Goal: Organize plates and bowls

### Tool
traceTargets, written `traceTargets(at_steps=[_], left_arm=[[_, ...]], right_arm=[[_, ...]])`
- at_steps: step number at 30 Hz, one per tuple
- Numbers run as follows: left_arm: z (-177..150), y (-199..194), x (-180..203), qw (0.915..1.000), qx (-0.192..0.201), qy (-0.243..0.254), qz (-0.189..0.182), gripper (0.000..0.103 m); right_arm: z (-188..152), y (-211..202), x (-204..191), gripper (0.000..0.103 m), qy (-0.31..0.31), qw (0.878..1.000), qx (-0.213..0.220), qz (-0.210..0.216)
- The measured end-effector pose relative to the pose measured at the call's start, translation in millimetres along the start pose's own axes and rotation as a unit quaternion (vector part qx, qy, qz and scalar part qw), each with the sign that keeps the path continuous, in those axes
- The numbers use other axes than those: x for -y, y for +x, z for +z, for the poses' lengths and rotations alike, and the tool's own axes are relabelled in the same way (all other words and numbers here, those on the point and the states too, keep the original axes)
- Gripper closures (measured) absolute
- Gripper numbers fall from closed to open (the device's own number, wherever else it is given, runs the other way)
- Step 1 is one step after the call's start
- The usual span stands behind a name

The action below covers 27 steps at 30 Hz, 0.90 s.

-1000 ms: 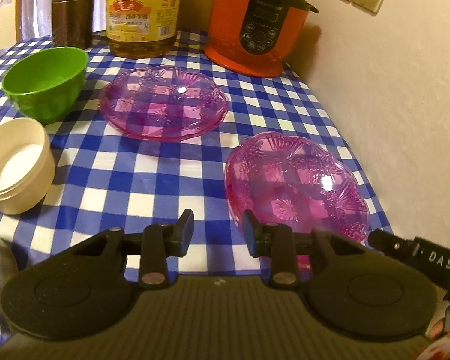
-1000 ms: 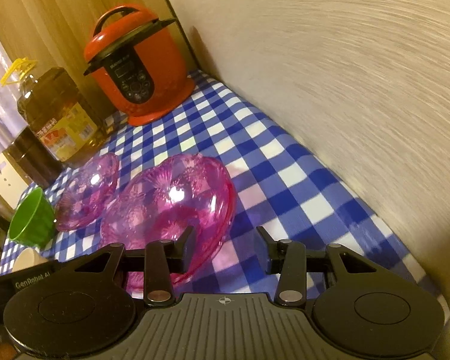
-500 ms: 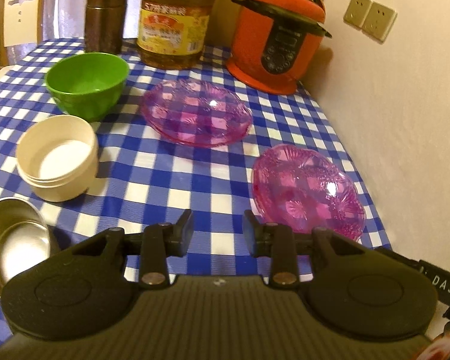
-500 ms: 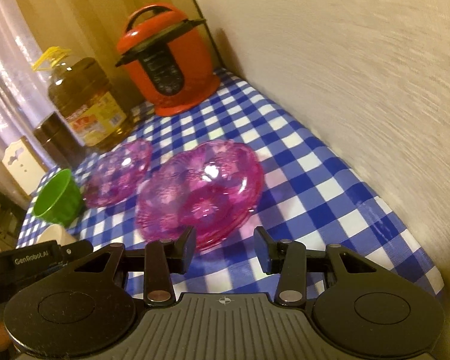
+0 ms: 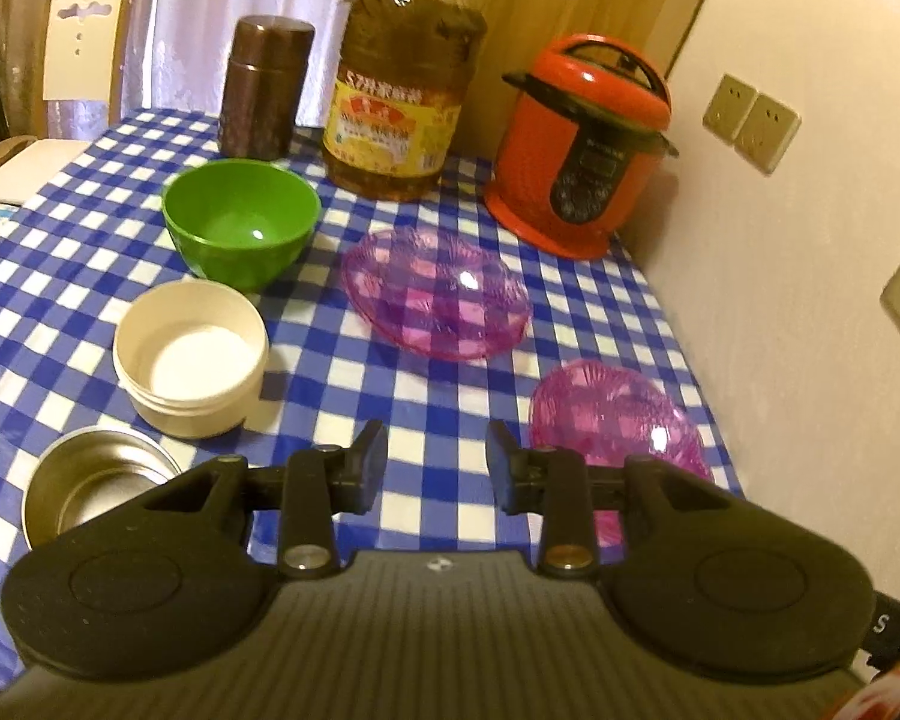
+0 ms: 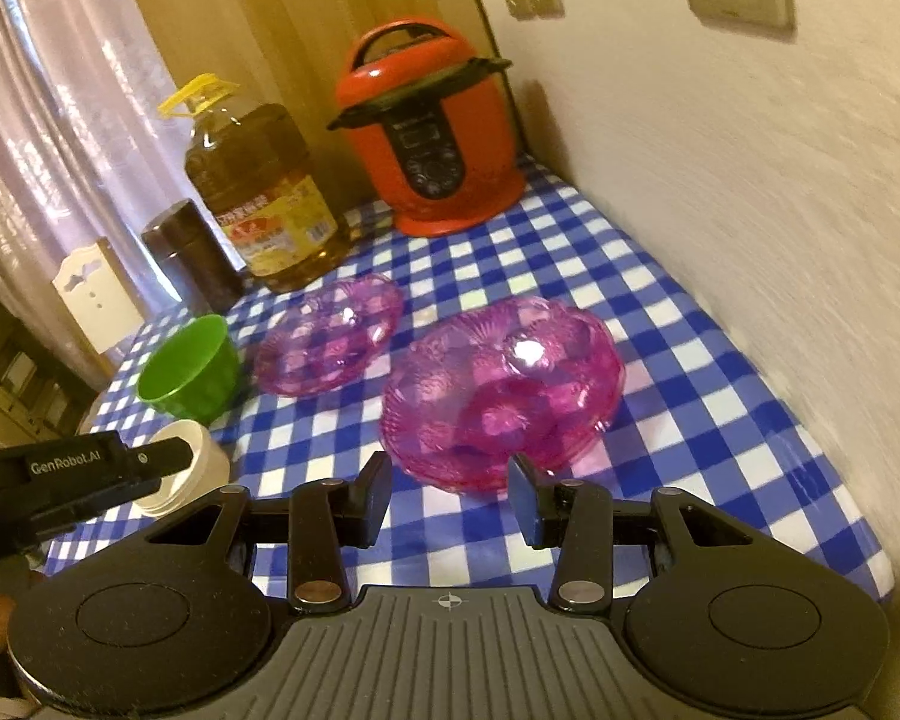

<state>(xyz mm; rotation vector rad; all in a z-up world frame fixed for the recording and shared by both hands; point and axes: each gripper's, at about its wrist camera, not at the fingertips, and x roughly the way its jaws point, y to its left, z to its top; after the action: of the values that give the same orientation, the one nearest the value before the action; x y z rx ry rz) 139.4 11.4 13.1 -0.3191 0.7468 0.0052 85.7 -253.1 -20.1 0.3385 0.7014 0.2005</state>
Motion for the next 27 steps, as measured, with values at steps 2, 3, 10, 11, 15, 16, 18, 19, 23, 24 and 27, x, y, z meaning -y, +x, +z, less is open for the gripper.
traceTargets(at_steps=[2,3,10,11,15,16,18,19,23,24,27], left_arm=[[4,1,-3,1.0,0.006,-0.004,0.0,0.069],[7,3,-4,1.0,0.008,-0.006,0.0,0.068],[22,42,-25,0.9991,0.011,-0.042,-0.003,0.067],[24,50,-28,0.9987,0.011,-0.049,-0.005,0.067],[31,81,-37,0.9979,0.019,-0.061,-0.005,0.067],[33,91,-39,0.9977,0.019,-0.064,-0.004,0.067],[35,107,-44,0.9973,0.017,-0.072,-0.004,0.067],[36,114,-45,0.997,0.017,-0.075,-0.003,0.067],[38,141,-50,0.997,0.008,-0.077,0.0,0.067],[38,146,-51,0.997,0.008,-0.077,0.002,0.067],[41,160,-53,0.9969,0.004,-0.079,0.002,0.067]], right_arm=[[3,3,-5,0.06,-0.008,1.0,0.002,0.002],[5,6,-6,0.06,-0.01,1.0,0.002,0.004],[26,48,-11,0.06,-0.002,1.0,0.0,0.014],[30,56,-12,0.06,0.0,1.0,0.001,0.015],[47,86,-11,0.06,0.009,1.0,0.011,0.018],[52,96,-10,0.06,0.011,1.0,0.011,0.019],[59,114,-9,0.06,0.014,1.0,0.011,0.018],[63,123,-8,0.06,0.015,1.0,0.01,0.018],[75,154,-9,0.06,0.015,1.0,0.011,0.017],[78,162,-10,0.06,0.012,1.0,0.01,0.018],[86,181,-14,0.06,0.006,1.0,0.014,0.023]])
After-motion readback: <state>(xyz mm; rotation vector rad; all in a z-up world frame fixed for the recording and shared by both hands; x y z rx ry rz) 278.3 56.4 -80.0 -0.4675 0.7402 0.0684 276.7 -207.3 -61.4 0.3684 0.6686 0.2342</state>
